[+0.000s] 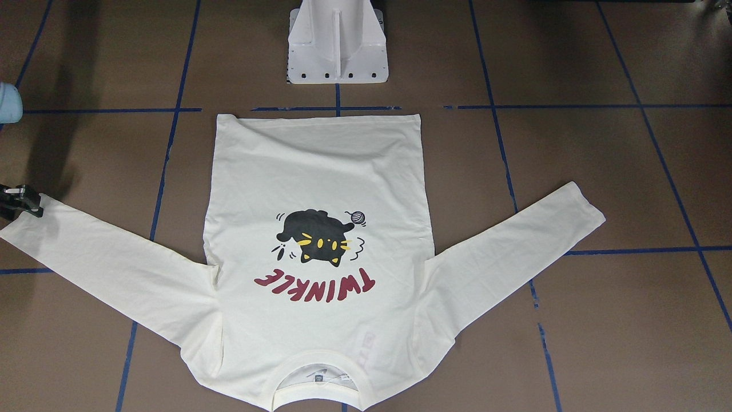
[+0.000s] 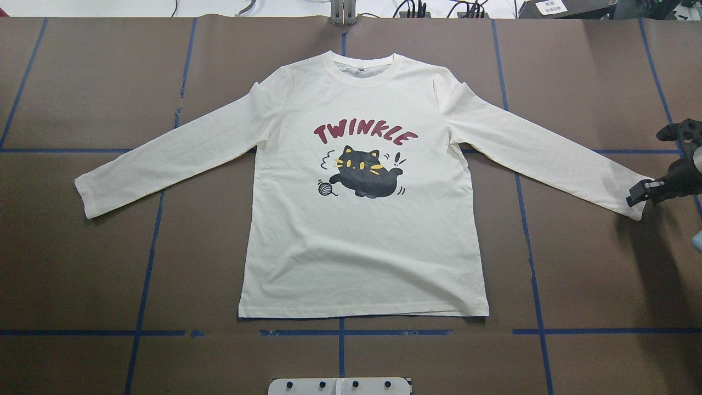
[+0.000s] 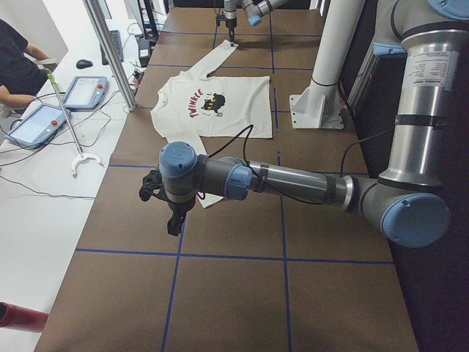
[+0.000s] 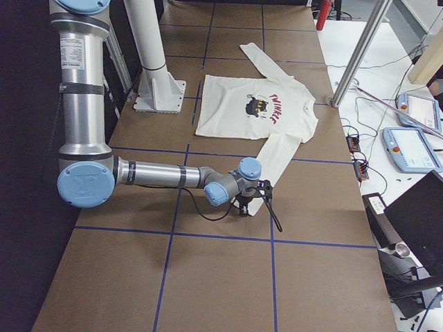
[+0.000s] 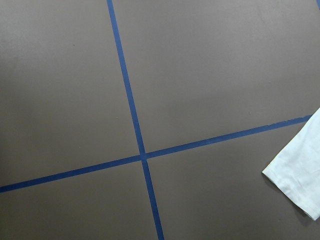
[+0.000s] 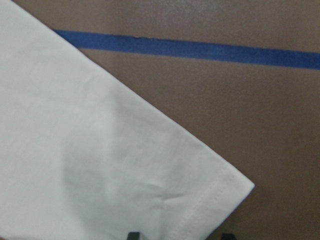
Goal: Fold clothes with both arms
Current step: 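Lower the right gripper onto the nearest sleeve cuff and grasp it, then carry the held sleeve across the shirt front toward the other sleeve, then open the right gripper and withdraw it while the left arm approaches the other cuff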
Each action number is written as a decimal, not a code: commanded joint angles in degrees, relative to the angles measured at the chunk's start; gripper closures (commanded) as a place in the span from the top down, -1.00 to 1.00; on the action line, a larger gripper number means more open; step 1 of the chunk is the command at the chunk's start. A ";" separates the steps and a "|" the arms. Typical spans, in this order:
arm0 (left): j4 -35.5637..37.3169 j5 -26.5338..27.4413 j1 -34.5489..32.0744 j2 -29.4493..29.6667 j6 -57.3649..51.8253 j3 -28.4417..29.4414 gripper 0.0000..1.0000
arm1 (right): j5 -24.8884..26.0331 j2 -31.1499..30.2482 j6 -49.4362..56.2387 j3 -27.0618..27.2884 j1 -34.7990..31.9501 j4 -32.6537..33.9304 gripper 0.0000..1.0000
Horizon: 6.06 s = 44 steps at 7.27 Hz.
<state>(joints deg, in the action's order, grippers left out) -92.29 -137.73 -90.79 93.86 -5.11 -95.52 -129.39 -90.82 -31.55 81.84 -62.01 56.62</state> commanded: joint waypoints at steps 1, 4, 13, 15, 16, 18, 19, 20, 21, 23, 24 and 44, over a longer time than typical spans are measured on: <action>-0.08 0.00 0.00 0.00 0.10 0.07 1.00 | -0.24 0.03 0.00 0.34 -0.04 -0.02 -0.85; -0.09 0.00 0.00 0.09 0.19 0.07 1.00 | -0.33 0.21 0.00 2.08 -0.31 0.16 -1.00; -1.05 0.00 0.09 0.62 0.36 1.12 1.00 | -11.48 38.54 -22.98 -2.18 -0.92 2.18 -1.00; -1.32 0.00 0.09 0.97 0.63 2.00 1.00 | -11.85 46.06 -24.78 -3.80 3.17 1.92 -1.00; -1.32 0.00 0.17 1.14 0.72 2.18 1.00 | -11.24 46.17 -25.13 -2.40 6.60 1.66 -1.00; -2.36 0.00 0.18 1.50 0.72 3.75 1.00 | -5.48 45.56 -26.53 1.89 13.10 1.04 -1.00; -4.46 0.00 0.26 2.02 0.72 5.94 1.00 | -2.21 45.65 -28.54 3.92 16.10 0.78 -1.00; -6.13 0.00 0.26 2.63 0.80 7.96 1.00 | 1.65 45.73 -28.56 4.29 19.26 0.69 -1.00; -6.15 0.00 0.18 2.73 0.72 8.24 1.00 | 7.69 45.73 -28.56 4.38 23.21 0.43 -1.00; -6.15 0.09 0.26 2.73 0.72 8.25 1.00 | 11.70 45.38 -28.65 2.55 25.79 -2.74 -1.00; -6.24 0.00 0.18 2.73 0.63 8.33 1.00 | 12.66 46.43 -28.65 -0.08 26.06 -3.52 -1.00; -23.67 6.31 8.93 2.39 32.26 6.59 1.00 | 20.55 64.64 -34.81 -7.95 28.47 27.13 1.00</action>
<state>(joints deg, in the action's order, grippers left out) -109.26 -134.38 -85.62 97.57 15.76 -87.43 -103.61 -25.86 -66.64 70.37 -29.53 71.94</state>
